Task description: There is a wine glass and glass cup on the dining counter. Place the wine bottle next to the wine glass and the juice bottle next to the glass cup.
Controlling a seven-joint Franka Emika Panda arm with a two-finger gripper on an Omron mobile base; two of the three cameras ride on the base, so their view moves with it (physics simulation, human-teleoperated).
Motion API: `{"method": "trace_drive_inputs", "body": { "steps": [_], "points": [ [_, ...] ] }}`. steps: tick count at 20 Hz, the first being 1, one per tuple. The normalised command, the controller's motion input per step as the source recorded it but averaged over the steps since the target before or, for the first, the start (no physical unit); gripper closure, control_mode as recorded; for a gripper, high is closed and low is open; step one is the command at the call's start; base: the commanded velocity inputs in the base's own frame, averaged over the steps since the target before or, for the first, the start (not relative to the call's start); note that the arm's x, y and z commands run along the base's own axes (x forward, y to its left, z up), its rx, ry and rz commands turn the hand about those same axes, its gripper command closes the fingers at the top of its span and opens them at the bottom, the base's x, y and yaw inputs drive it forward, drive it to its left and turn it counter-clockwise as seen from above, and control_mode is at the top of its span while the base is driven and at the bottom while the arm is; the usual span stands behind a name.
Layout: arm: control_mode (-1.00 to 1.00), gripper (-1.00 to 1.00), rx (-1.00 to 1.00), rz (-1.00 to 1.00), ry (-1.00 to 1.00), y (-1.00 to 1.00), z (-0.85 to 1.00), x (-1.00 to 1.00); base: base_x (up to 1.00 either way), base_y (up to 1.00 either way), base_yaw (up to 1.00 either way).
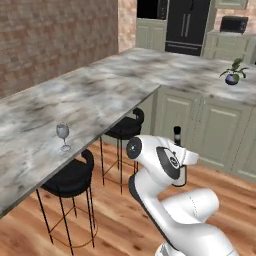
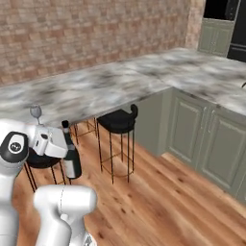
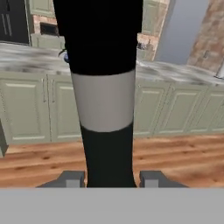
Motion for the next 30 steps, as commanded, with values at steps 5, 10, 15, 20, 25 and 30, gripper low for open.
{"method": "trace_drive_inputs", "body": {
  "steps": [5,10,15,20,25,30],
  "points": [
    [1.00,1.00,0.00,0.00,0.00,0.00,0.00,0.00,0.37,-0.41,0.23],
    [1.00,1.00,0.00,0.00,0.00,0.00,0.00,0.00,0.35,-0.36,0.31],
    [1.00,1.00,0.00,0.00,0.00,0.00,0.00,0.00,0.33,-0.33,0.37],
    [1.00,1.00,0.00,0.00,0.00,0.00,0.00,0.00,0.33,-0.33,0.37],
    [1.00,1.00,0.00,0.00,0.00,0.00,0.00,0.00,0.33,-0.35,0.34],
    [1.00,1.00,0.00,0.00,0.00,0.00,0.00,0.00,0.37,-0.36,0.29]
  ]
}}
